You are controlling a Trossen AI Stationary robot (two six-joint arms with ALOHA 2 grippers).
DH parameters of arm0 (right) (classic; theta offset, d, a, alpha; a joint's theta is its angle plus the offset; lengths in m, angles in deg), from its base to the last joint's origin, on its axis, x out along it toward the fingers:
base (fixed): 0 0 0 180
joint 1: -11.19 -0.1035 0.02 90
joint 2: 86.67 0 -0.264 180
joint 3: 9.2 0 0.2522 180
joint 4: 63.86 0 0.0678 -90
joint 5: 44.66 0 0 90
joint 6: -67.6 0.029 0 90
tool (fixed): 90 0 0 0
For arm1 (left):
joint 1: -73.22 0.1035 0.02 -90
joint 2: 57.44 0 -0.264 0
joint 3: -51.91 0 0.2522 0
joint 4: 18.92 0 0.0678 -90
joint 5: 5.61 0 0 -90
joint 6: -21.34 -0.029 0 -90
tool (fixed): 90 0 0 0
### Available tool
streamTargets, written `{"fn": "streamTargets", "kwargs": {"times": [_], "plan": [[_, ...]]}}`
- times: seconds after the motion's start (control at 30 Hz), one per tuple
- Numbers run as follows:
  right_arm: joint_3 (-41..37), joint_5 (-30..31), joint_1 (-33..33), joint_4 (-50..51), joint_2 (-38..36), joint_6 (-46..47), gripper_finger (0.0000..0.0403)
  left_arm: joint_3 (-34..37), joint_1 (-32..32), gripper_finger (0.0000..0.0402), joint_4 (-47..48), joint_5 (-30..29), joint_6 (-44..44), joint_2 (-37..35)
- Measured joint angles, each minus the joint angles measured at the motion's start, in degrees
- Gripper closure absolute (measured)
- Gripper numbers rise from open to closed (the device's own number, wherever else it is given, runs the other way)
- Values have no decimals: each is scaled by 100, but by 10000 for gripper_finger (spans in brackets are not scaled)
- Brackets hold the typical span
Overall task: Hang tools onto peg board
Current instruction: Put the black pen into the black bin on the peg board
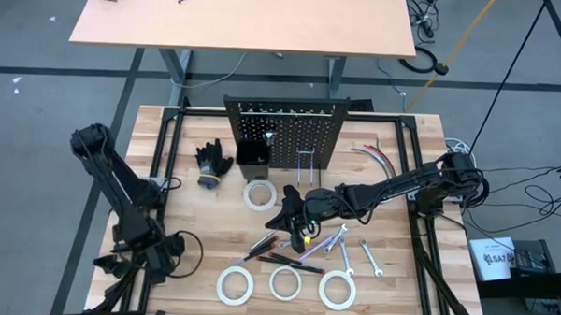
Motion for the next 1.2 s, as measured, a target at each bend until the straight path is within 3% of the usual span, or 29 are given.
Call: {"fn": "streamTargets", "kwargs": {"times": [0.8, 1.07, 1.13, 1.2], "plan": [[1, 3, -192, 25, -7, 103, 403, -23, -123, 245, -82, 136, -715, 952], [1, 3, -229, 57, -7, 125, 403, -8, 201, 245, -158, -51, -979, 958], [1, 3, -229, 57, -7, 127, 403, 1, 332, 245, -347, -559, -1122, 963], [1, 3, -229, 51, -9, 123, 403, -39, 501, 245, -313, -696, -1169, 985]]}}
